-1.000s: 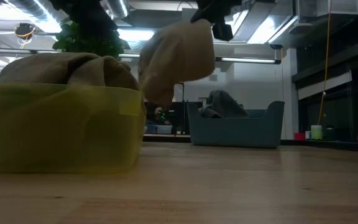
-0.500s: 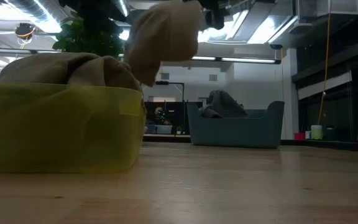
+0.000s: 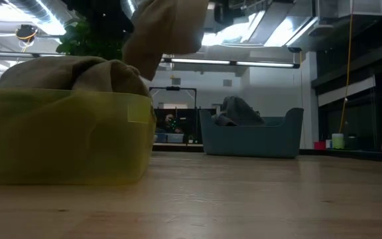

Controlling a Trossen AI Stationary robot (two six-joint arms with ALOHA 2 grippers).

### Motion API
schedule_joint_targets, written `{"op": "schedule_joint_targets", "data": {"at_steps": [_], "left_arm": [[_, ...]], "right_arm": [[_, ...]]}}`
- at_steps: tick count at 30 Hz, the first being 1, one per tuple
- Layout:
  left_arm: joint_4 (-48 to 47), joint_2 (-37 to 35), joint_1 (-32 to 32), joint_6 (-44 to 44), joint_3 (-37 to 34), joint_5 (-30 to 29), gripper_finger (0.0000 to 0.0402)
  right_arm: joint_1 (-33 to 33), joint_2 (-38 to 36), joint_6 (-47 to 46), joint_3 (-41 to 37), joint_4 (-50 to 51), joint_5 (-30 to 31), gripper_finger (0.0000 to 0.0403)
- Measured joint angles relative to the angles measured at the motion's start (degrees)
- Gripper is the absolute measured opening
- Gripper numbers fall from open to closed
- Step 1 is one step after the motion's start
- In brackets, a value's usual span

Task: Pick & Place hat
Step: Put the brown cap into the yellow bin

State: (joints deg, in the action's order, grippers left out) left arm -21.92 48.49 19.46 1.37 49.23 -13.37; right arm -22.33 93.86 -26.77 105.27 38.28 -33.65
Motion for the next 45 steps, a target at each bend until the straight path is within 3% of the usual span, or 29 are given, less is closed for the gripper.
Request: {"op": "schedule_joint_targets", "data": {"at_steps": [6, 11, 23, 29, 36, 45], "left_arm": [[5.16, 2.32, 0.00, -0.64, 0.00, 9.15, 0.0260], [8.36, 3.91, 0.00, -0.64, 0.00, 14.84, 0.0220], [7.94, 2.58, 0.00, 1.00, 0.00, 18.31, 0.0022], [7.23, 1.24, 0.00, 5.10, 0.00, 29.23, 0.0027], [3.23, -0.76, -0.02, 12.00, 0.00, 43.68, 0.0023], [3.88, -1.16, 0.00, 22.94, 0.00, 58.63, 0.0024]], "right_arm": [[0.03, 0.00, 0.02, 0.00, -1.58, -1.06, 0.0016], [0.02, 0.00, 0.24, 0.00, -1.55, -3.10, 0.0016], [-0.38, 0.00, 3.05, 0.00, 2.58, -6.86, 0.0016], [-2.49, 0.00, 5.85, 0.00, 5.05, -9.74, 0.0022], [-5.99, 0.00, 9.60, 0.00, 5.36, -15.50, 0.0055], [-7.55, -0.02, 15.17, 0.00, 6.20, -15.45, 0.0073]]}}
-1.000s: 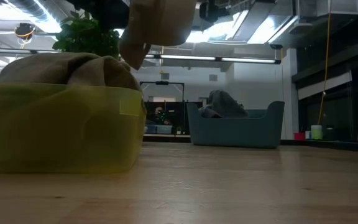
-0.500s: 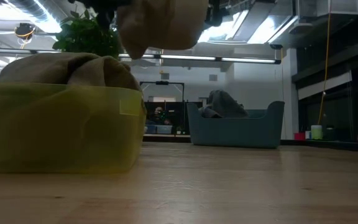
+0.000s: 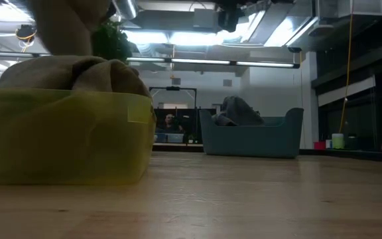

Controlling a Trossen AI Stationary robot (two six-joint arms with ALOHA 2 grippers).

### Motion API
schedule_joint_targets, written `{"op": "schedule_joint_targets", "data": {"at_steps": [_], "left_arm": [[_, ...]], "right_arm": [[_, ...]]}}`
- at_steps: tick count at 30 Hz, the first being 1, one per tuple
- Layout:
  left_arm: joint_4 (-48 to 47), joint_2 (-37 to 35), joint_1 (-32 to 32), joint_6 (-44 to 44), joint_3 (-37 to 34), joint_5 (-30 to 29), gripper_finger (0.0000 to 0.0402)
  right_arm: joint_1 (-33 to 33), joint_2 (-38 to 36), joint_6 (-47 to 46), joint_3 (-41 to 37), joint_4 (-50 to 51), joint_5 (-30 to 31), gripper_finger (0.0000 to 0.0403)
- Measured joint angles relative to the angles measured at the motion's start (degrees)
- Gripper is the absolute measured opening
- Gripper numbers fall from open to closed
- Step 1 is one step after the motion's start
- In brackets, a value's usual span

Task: Pick & Place hat
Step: Put the brown cap into the yellow bin

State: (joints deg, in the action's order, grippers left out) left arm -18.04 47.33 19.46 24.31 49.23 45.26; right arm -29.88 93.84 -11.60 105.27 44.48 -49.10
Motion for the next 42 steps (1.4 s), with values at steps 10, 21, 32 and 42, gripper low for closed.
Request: {"op": "schedule_joint_targets", "data": {"at_steps": [10, 21, 32, 42], "left_arm": [[0.50, 0.17, 0.68, 10.35, 0.00, 6.25, 0.0025], [0.25, 0.17, 0.70, 13.78, 0.00, -7.82, 0.0026], [6.20, 0.17, 0.68, 15.02, 0.00, -24.21, 0.0026], [11.88, 0.20, 0.70, 19.08, 0.00, -45.29, 0.0027]], "right_arm": [[6.28, 0.35, 2.94, -1.39, -0.99, 4.61, 0.0139], [12.62, 4.67, 8.29, -1.70, -10.10, 15.86, 0.0203], [14.72, 7.49, 13.55, -1.70, -16.20, 23.03, 0.0204], [15.12, 8.33, 10.34, -1.68, -18.71, 26.45, 0.0204]]}}
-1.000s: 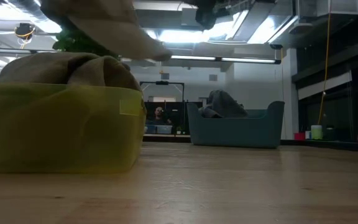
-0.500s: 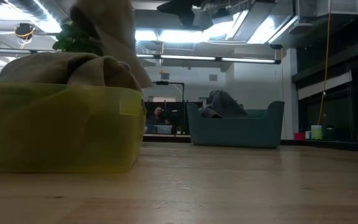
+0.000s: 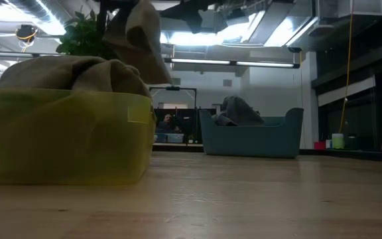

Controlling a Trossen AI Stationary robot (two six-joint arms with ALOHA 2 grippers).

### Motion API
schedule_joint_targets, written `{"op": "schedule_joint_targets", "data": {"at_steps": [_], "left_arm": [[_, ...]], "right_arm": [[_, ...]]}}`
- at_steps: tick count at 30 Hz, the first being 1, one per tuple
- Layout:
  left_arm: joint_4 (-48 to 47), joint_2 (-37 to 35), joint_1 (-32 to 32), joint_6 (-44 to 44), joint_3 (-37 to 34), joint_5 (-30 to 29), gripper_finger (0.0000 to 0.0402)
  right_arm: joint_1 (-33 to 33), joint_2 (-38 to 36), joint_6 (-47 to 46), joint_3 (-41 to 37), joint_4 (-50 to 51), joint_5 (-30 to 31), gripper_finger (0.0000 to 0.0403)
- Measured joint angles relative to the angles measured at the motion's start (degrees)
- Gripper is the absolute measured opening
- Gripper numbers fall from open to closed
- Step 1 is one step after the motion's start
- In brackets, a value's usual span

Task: Pick & Place hat
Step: Put the brown cap into the yellow bin

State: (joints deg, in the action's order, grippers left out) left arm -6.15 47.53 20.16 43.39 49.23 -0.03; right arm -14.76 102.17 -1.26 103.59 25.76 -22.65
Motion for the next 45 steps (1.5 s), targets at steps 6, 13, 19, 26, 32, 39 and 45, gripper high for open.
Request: {"op": "schedule_joint_targets", "data": {"at_steps": [6, 13, 19, 26, 32, 39, 45], "left_arm": [[0.74, 1.15, 0.00, 5.80, 0.00, -10.57, 0.0027], [5.84, 5.52, 0.00, 6.43, 0.00, -14.67, 0.0027], [12.17, 10.21, 0.00, 6.45, 0.00, -18.07, 0.0027], [17.96, 13.29, -0.02, 6.57, 0.00, -18.39, 0.0027], [20.53, 13.59, -0.01, 7.05, 0.00, -18.59, 0.0027], [21.03, 13.60, 0.00, 8.03, 0.00, -21.77, 0.0027], [22.51, 13.60, -0.38, 9.43, 0.00, -20.97, 0.0027]], "right_arm": [[0.01, 0.00, -7.50, 0.00, -4.15, 4.80, 0.0204], [2.27, 0.00, -6.23, 0.00, -6.80, 17.39, 0.0204], [5.88, 0.00, 1.37, 0.00, -6.83, 33.31, 0.0204], [8.76, 0.00, 11.98, 0.00, -6.70, 54.77, 0.0204], [8.70, 0.00, 12.46, 0.00, -6.63, 54.55, 0.0204], [8.70, 0.00, 13.44, 0.00, -7.96, 50.44, 0.0204], [8.70, 1.10, 15.48, 0.02, -8.01, 53.08, 0.0204]]}}
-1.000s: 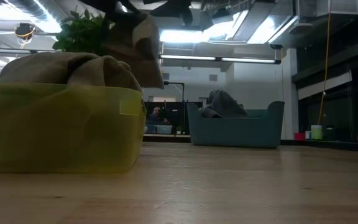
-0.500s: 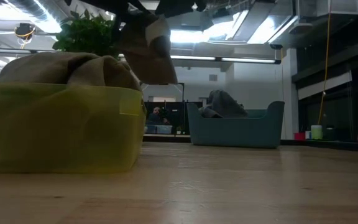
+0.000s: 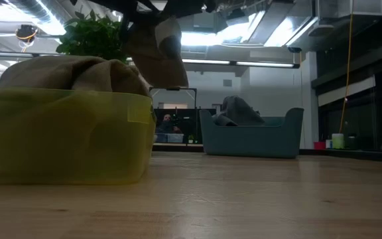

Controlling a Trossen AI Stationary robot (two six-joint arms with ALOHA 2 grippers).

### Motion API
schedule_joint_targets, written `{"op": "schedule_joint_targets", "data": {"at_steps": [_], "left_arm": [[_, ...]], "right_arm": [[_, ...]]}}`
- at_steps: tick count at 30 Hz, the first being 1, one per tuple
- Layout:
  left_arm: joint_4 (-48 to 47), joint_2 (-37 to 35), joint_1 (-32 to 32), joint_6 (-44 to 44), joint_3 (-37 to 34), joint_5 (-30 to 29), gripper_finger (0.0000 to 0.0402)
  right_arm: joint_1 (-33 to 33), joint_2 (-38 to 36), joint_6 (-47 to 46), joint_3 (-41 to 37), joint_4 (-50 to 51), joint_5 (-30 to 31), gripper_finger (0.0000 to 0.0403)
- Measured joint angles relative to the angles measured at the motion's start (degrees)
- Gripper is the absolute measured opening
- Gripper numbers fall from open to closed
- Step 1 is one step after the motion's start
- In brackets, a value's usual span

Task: Pick & Place hat
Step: Put the brown cap into the yellow bin

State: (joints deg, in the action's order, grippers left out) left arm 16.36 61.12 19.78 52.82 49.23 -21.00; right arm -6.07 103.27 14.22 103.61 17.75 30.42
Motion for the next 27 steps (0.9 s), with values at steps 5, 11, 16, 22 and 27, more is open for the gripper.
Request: {"op": "schedule_joint_targets", "data": {"at_steps": [5, 11, 16, 22, 27], "left_arm": [[2.30, 0.00, -0.99, 0.00, 0.02, 0.01, 0.0027], [1.90, -0.02, -1.77, -1.35, 0.02, 0.11, 0.0027], [0.90, -0.02, -1.76, -2.51, 0.02, 0.29, 0.0027], [-1.01, -0.04, -1.74, -8.72, 0.02, 4.16, 0.0028], [-4.04, -0.88, -1.49, -13.69, 0.02, 16.72, 0.0059]], "right_arm": [[-0.46, 1.07, 0.22, 0.02, 0.74, 4.61, 0.0204], [-0.52, 1.22, 1.48, 0.02, 0.57, 9.06, 0.0171], [-0.24, 1.12, 1.53, 0.02, 0.87, 8.87, 0.0070], [1.04, 1.08, 2.96, 0.02, 2.59, 8.75, 0.0014], [1.44, 0.78, 2.25, 2.26, 9.64, 8.93, 0.0007]]}}
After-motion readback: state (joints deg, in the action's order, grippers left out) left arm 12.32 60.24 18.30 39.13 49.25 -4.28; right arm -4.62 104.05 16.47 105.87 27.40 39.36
